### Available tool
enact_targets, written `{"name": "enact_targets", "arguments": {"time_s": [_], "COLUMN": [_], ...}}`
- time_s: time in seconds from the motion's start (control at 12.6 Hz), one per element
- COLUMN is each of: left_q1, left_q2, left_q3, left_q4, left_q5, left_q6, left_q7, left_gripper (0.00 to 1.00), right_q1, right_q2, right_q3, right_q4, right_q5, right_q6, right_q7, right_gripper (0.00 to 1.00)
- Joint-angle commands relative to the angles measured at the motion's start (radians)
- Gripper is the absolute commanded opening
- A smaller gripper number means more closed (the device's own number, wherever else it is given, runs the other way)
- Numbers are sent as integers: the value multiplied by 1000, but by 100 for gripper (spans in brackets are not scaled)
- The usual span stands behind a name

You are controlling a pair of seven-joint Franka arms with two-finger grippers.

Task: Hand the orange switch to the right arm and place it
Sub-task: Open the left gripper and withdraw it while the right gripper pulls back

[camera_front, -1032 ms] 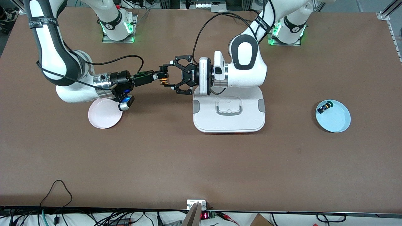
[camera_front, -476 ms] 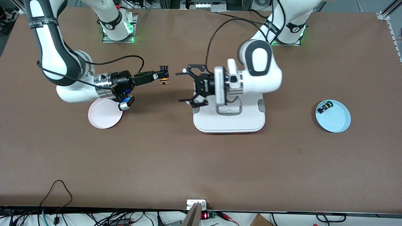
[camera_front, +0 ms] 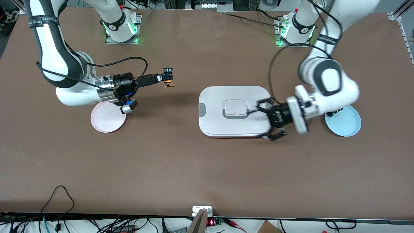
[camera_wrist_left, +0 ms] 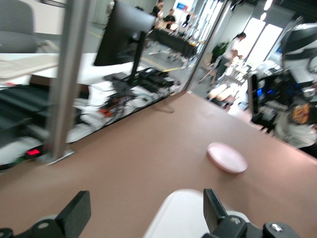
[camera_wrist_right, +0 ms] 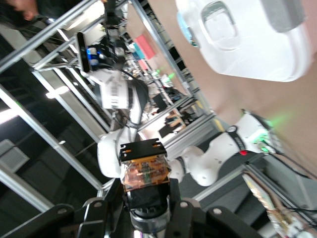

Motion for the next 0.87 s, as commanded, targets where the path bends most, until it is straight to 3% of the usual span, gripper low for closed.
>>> {"name": "enact_targets", "arguments": {"time_s": [0.0, 0.08, 0.24, 0.48, 0.63, 0.79], "left_q1": [44, 44, 46, 25, -27, -60], "left_q2": [-75, -100, -142, -202, -292, -358], "left_q3": [163, 224, 257, 295, 294, 289], "left_q4": [-36, -19, 32, 41, 49, 62], "left_q5": [243, 387, 697, 967, 1231, 1377], "left_q6": [-126, -146, -151, -168, -270, -371], "left_q7": [-82, -158, -357, -606, -956, -1198], "left_gripper": [100, 100, 100, 100, 100, 100], "right_q1": [-12, -22, -27, -41, -65, -79], "right_q2": [-4, -1, 0, -3, -3, -3], "right_q3": [2, 2, 2, 2, 2, 2], "right_q4": [47, 73, 111, 137, 140, 140], "right_q5": [-91, -158, -270, -404, -494, -556], "right_q6": [5, 9, 18, 46, 35, 28], "right_q7": [-30, -30, -31, -89, -137, -188], "right_gripper": [33, 33, 32, 31, 31, 31]}}
